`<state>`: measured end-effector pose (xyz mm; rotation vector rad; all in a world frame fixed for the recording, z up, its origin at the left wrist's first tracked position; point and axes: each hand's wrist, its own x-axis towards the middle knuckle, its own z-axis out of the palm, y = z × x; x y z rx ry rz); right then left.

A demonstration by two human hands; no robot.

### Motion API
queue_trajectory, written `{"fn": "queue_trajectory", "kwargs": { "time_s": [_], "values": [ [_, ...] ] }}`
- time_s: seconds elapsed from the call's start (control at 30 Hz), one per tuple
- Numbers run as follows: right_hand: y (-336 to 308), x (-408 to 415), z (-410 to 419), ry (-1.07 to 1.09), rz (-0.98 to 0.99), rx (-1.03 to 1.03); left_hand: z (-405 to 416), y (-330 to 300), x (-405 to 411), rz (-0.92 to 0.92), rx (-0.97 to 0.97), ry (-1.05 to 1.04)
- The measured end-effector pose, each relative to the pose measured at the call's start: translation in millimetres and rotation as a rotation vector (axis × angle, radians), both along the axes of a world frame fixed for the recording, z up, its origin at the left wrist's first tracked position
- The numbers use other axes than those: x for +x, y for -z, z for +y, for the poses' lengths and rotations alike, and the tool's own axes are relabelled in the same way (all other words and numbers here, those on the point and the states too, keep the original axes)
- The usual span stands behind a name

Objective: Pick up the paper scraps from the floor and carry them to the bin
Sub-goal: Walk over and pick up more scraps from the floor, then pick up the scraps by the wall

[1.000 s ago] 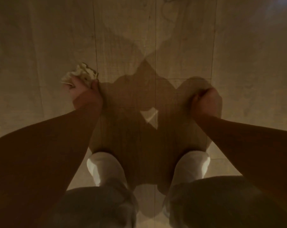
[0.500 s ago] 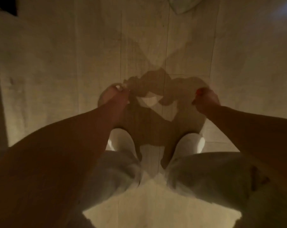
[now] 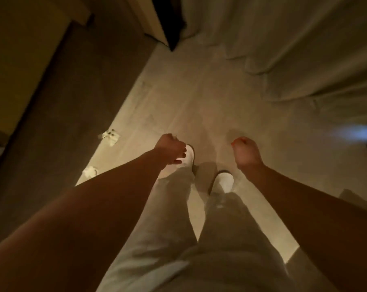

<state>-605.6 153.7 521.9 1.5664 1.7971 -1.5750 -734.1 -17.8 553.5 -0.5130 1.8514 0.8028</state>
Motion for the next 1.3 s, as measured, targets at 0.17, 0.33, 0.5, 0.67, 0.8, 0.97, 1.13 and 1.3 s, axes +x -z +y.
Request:
{"fn": "queue_trajectory", "kwargs": {
  "time_s": [0.17, 0.33, 0.5, 0.67, 0.8, 0.97, 1.13, 1.3],
  "values": [
    [-77.3, -21.5, -52.3, -0.283, 0.058, 0.042, -73.6, -73.5, 14.1, 0.105, 0.041, -0.28],
    [-111.6, -43.3, -110.9, -0.558, 0.128, 0.069, -153.8, -91.2, 45.9, -0.028, 0.1, -0.691],
    [-116.8, -72.9, -190.0, -0.733, 0.109, 0.115, -245.6, -85.2, 62.9, -0.023, 0.114, -0.881],
    [-96.7, -111.7, -292.5, -0.774, 0.097, 0.114, -356.0, -65.8, 53.0, 0.009, 0.076, -0.877],
    [-69.7, -133.0, -370.2, -0.79, 0.052, 0.108, -444.6, -48.7, 48.3, -0.03, 0.034, -0.843],
    [-28.1, -169.5, -432.4, -0.81, -0.005, 0.076, -516.3, -22.4, 28.5, -0.085, 0.001, -0.888],
    [56.3, -217.8, -469.2, -0.898, -0.086, 0.104, -550.9, 58.9, 3.9, -0.03, -0.09, -0.842],
    [191.7, -262.6, -489.7, -1.011, -0.084, 0.157, -566.0, 202.3, -34.6, 0.033, -0.139, -0.821]
  ]
}}
